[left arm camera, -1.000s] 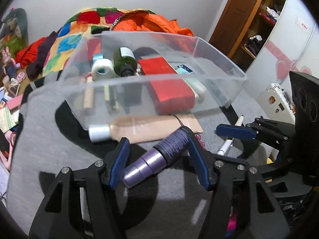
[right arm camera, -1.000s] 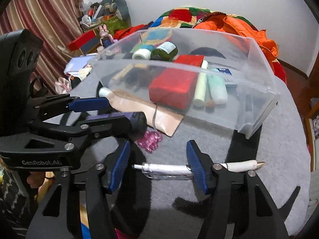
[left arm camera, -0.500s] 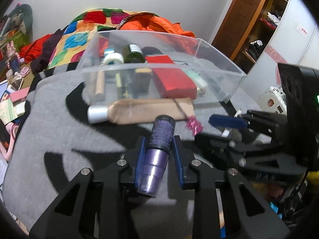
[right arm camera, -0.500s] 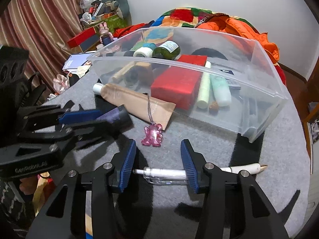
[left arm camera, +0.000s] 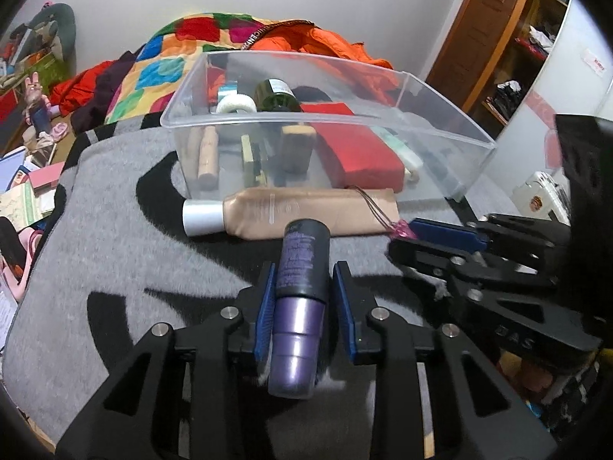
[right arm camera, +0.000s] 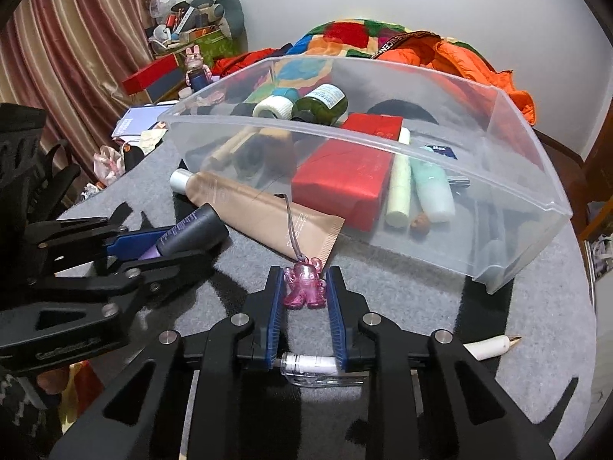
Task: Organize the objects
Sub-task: 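Grasp the purple cosmetic bottle with the left gripper while the right grasps the pink bear keychain, then carry the purple bottle into the box with the left gripper while the right drops the keychain in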
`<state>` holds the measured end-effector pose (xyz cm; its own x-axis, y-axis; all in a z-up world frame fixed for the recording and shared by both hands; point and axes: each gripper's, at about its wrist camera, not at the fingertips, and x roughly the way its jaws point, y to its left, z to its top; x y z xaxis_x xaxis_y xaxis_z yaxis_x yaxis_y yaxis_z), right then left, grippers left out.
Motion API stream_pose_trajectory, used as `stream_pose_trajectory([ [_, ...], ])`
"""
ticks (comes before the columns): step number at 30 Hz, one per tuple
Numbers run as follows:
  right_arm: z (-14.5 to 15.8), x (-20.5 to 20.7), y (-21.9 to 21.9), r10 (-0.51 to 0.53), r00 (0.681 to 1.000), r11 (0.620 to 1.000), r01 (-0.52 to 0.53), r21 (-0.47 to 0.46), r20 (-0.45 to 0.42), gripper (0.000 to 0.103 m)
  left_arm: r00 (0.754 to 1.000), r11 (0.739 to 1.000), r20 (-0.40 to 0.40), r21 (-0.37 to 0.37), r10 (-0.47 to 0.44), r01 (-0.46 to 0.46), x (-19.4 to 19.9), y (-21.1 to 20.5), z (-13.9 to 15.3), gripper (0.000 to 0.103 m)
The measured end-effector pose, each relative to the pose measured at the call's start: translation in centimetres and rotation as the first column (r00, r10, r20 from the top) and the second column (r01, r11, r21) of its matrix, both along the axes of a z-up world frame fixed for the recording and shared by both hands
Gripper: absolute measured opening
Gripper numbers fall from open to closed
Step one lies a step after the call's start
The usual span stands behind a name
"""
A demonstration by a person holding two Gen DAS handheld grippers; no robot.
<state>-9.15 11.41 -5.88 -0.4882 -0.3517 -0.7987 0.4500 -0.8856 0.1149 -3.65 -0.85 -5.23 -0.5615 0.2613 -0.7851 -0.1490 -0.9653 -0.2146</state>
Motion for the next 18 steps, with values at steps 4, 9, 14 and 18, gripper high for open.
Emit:
stream_pose_trajectory([
  [4,1.7,0.7,0.6,-0.005,0.999,0.999,0.003,-0.035,-0.046,0.020,1.000,1.000,-0.014,-0.010,0.009,-0.009,0.3,0.1,0.2,0.025],
  [9,4.2,1.1,1.2,-0.017,0.995,0.995,0.007,-0.095,-0.101,0.020,0.999,1.000,-0.046,-0.012,0.022,-0.022,1.0,-0.2,1.4,0.025],
  [14,6.0,1.3,1.4,-0.024,0.990,0.992,0.006,-0.125,-0.138,0.020,0.994,0.999,-0.099,0.013,0.036,-0.035,1.3,-0.6,3.4,0.025],
  [18,7.1,1.4,1.7,-0.037,0.985,0.990,0.012,-0.142,-0.169,0.020,0.988,0.998,-0.145,0.041,0.053,-0.047,1.2,-0.9,5.1,0.025],
])
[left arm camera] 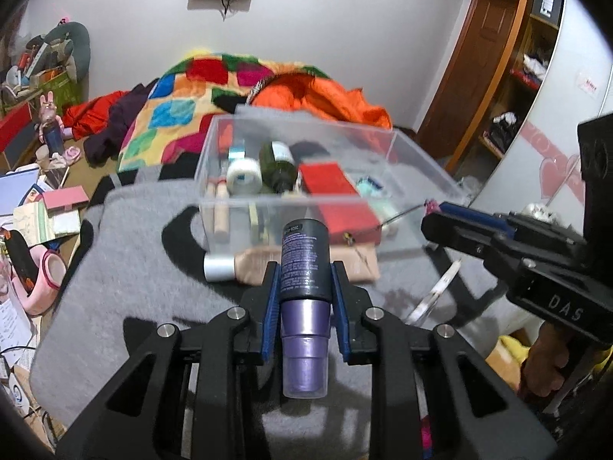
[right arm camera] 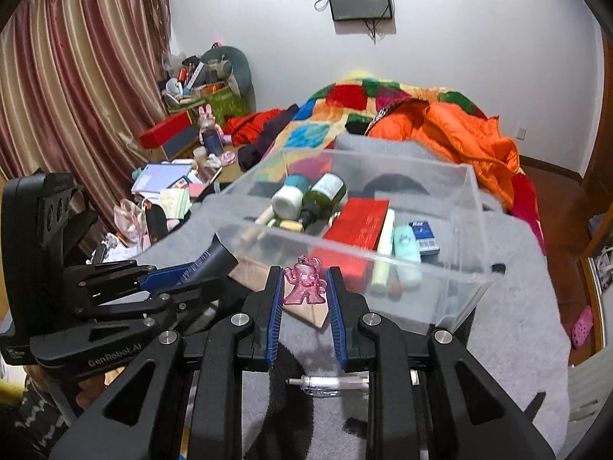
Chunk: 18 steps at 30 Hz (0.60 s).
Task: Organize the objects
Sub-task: 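Carry the purple bottle into the box with the left gripper while the right drops the keychain in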
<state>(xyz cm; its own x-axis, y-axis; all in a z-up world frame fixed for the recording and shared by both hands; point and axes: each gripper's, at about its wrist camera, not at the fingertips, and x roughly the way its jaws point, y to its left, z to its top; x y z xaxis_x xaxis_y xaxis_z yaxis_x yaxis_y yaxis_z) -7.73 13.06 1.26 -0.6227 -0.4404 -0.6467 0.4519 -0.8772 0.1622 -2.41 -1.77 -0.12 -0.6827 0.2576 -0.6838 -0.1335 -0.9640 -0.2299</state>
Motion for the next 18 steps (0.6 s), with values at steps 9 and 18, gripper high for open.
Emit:
stream_pose_trajectory([
  [9,2.5,-0.5,1.3,-0.038,0.997,0.998,0.035,-0.045,-0.067,0.020,0.996,1.000,-0.085,0.006,0.017,-0.017,-0.8,0.2,3.1,0.025],
  [18,5.2,-1.5,2.0,-0.067,0.986,0.996,0.058,-0.064,-0.152,0.020,0.988,0.999,-0.148,0.020,0.032,-0.029,-2.2,0.2,5.5,0.025],
])
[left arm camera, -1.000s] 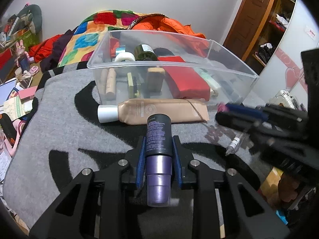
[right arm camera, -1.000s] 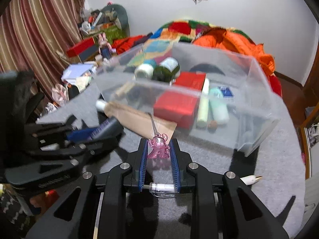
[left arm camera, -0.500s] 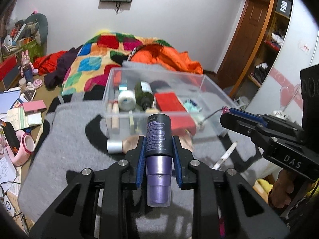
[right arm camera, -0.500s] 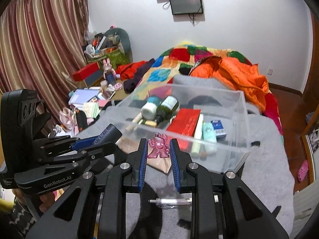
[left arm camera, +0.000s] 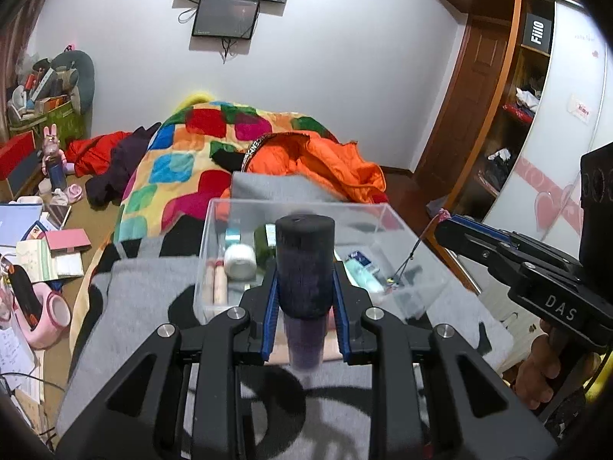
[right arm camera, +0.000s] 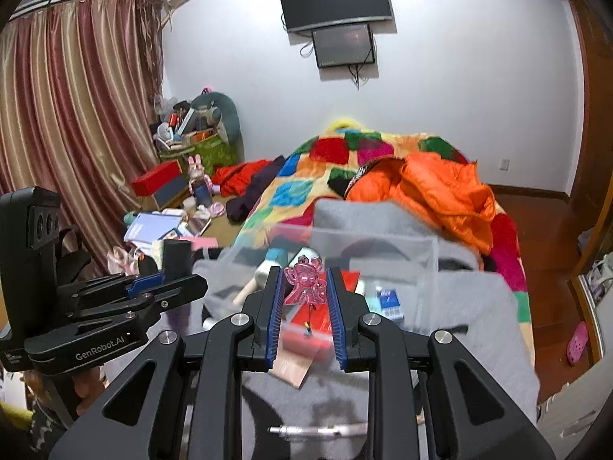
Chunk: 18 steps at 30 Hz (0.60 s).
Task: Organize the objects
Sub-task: 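Carry the purple bottle into the box with the left gripper while the right drops the keychain in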
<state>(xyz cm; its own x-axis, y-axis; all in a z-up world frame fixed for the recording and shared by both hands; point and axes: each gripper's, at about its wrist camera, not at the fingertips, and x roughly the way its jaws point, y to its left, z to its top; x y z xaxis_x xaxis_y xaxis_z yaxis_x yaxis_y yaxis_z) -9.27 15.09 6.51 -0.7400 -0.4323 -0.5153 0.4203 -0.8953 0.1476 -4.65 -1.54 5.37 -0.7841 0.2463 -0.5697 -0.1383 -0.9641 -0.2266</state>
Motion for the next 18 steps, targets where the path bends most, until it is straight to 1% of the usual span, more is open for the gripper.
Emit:
stream_pose_trajectory([
  [5,1.1,-0.8,-0.2,-0.005,0.999,1.000,0.005,0.003,-0.039,0.020,1.000,1.000,-0.013,-0.005,0.003,-0.003,-0.9,0.1,0.5,0.025],
  [8,1.3,-1.3,-0.3,-0.011,0.999,1.000,0.011,0.005,-0.046,0.020,1.000,1.000,-0.018,-0.001,0.007,-0.007,-1.5,0.2,0.7,0.025],
  [14,0.3,-2.4,0.0,-0.026,0.999,1.000,0.026,0.006,-0.020,0.020,1.000,1.000,-0.026,0.014,0.017,-0.016,-2.8,-0.1,1.0,0.025],
  [18,-1.0,-3.5,0.0,-0.040,0.999,0.999,0.040,0.023,0.013,0.020,1.000,1.000,-0.015,0.012,0.026,-0.026,-4.2,0.0,0.6,0.025],
])
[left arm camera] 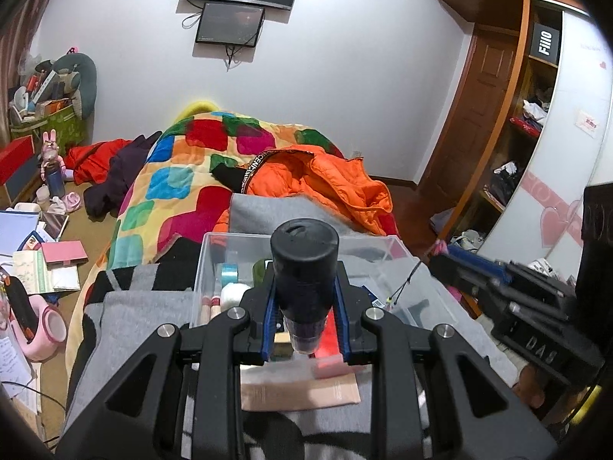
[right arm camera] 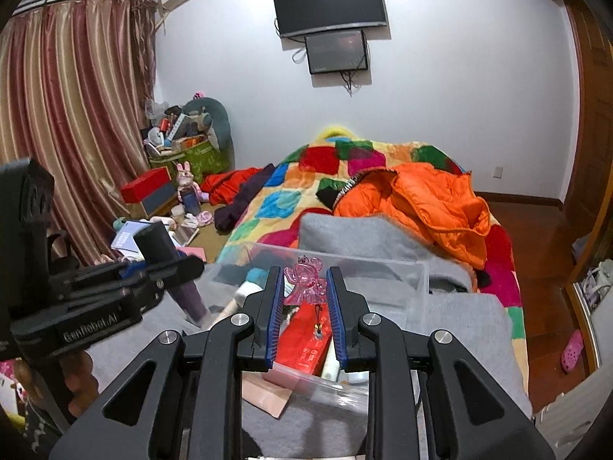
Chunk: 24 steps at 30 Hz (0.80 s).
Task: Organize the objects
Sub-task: 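Carry the purple bottle into the box with the left gripper while the right drops the keychain in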
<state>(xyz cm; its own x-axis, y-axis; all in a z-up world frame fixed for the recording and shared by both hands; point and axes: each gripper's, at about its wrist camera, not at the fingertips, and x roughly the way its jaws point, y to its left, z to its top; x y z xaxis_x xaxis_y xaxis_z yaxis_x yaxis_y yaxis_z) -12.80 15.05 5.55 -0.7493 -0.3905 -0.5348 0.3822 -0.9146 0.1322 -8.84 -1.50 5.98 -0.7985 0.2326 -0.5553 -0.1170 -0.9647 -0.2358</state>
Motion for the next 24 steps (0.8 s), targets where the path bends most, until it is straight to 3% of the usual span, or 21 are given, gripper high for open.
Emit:
stream_pose_trajectory([
  [13,-5.1,-2.7,0.5,-0.024,0.987,0.999,0.019,0.032,0.158,0.020,0.990,0.999,0.138,0.030,-0.022,0.018,-4.6,0.5,-4.0,0.025],
  [24,-6.8,-3.5,0.8,-0.064,0.974,0.997,0.053,0.055,0.219,0.020,0.976,0.997,0.211,0.054,-0.060,0.050,-5.2,0.8,-5.8,0.026],
])
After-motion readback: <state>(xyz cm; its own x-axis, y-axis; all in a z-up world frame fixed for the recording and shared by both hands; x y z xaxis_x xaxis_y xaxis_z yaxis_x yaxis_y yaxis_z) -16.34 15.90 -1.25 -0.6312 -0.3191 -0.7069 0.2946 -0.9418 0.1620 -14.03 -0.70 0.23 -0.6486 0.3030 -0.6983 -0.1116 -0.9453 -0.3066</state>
